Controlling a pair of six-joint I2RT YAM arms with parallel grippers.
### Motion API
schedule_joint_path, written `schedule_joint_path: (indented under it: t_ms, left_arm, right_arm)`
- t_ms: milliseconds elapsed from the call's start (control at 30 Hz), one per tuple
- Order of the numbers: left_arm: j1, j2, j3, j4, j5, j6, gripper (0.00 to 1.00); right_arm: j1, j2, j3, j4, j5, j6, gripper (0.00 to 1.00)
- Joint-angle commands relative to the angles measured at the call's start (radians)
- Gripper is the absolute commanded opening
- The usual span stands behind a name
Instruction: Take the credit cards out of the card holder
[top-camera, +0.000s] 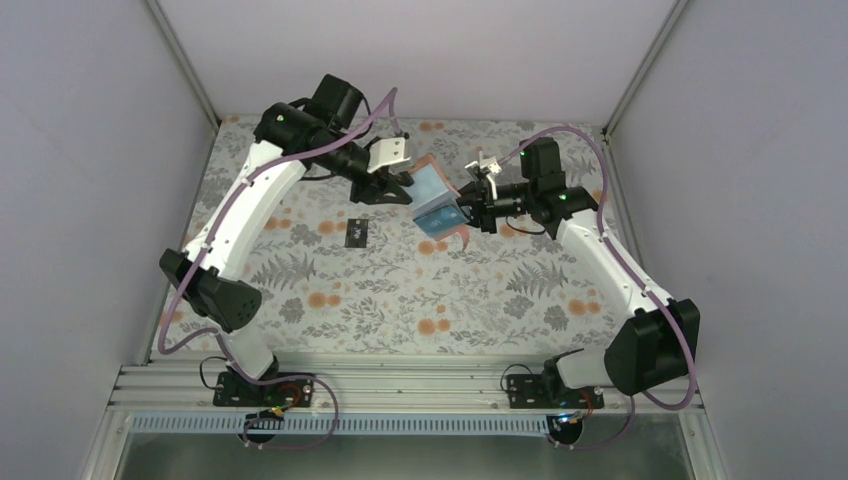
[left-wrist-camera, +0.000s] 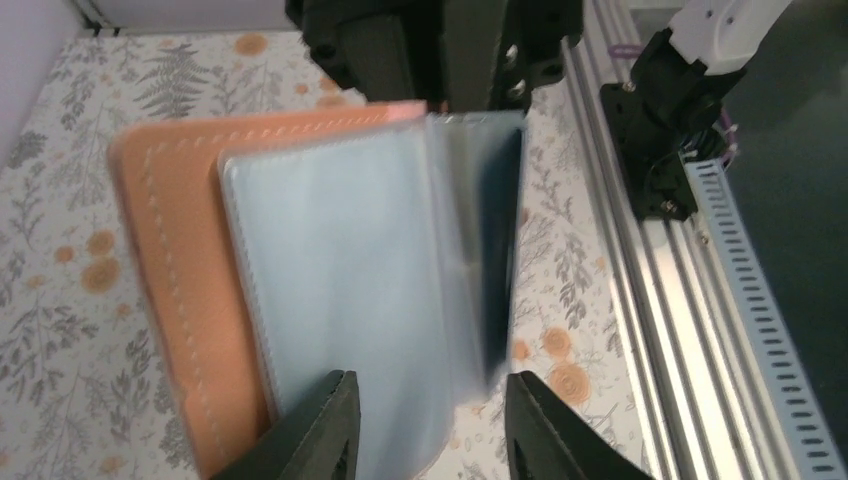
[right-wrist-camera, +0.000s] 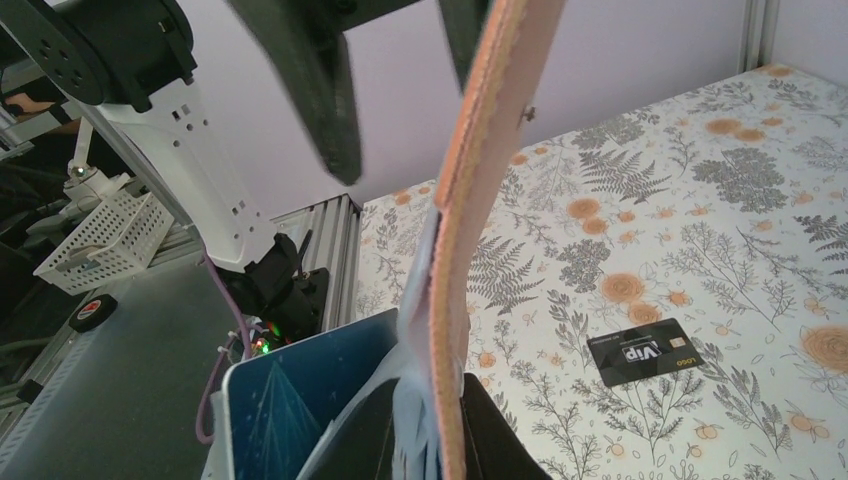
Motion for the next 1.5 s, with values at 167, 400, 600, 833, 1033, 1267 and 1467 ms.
schedule_joint_path:
  t_ms: [167, 400, 600, 833, 1033, 1267, 1467]
  left_arm:
    - [-0.009, -0.068, 0.155, 0.049, -0.056, -0.144, 0.85]
    - [-0.003, -0.139, -0.043, 0.187, -0.160, -0.171, 1.00]
    - [-0.024, -0.139, -0.118, 0.209, -0.075, -0.150, 1.00]
    - [-0.026, -0.085, -0.171, 0.253, -0.064, -0.142, 1.00]
    - [-0.027, -0.057, -0.154, 0.152, 0.115, -0.081, 0.35]
    - [0.004, -0.096, -0.114, 0.186, 0.183, -0.203, 0.02]
    - [0.167, -0.196, -0.102, 0.366, 0.298, -0.424, 0.02]
  right_arm:
    - [0.006, -0.002, 0.030, -0.017, -0.037, -0.031, 0.04]
    - [0.015, -0.005, 0.034, -0.023, -0.033, -0.036, 0.04]
    - [0.017, -0.007, 0.033, -0.022, -0.033, -0.036, 0.04]
    - [0.027, -0.005, 0.035, -0.049, -0.046, -0.063, 0.04]
    - [0.030, -0.001, 0.038, -0.052, -0.046, -0.069, 0.04]
    - [0.011, -0.035, 0.034, 0.019, -0.018, 0.001, 0.35]
    - [-0.116, -0.111, -0.078, 0.271, -0.062, 0.184, 0.64]
